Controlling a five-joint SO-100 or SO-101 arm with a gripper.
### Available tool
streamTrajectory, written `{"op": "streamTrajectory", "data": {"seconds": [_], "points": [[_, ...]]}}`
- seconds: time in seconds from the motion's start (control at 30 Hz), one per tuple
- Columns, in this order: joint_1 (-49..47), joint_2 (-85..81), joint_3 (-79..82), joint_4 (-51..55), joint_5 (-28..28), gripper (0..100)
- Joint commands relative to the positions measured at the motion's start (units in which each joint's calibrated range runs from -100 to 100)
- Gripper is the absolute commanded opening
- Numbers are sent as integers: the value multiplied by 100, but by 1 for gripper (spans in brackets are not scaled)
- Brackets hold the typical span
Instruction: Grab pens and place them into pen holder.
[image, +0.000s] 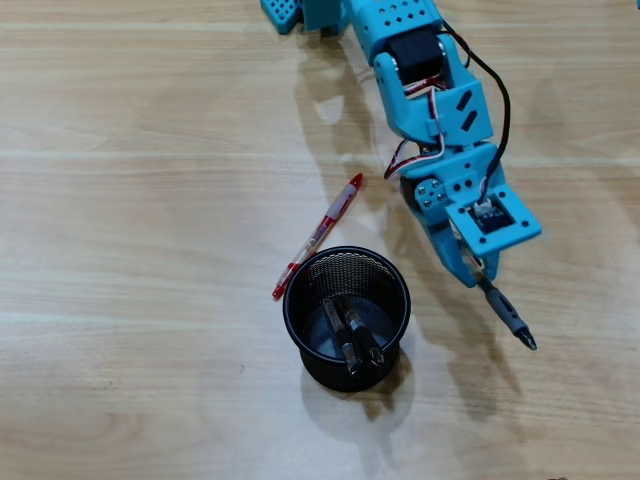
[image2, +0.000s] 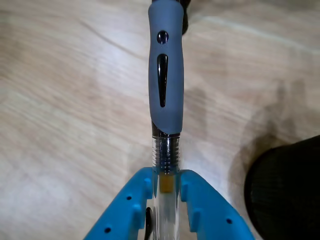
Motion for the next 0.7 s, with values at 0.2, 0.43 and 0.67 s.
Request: {"op": "streamTrajectory", "data": {"seconds": [0.2, 0.43, 0.67], "points": [[611, -2080, 2813, -3416, 578, 2], [1092, -2433, 3408, -5887, 1168, 2], [1491, -2156, 3327, -7162, 1157, 2]]}}
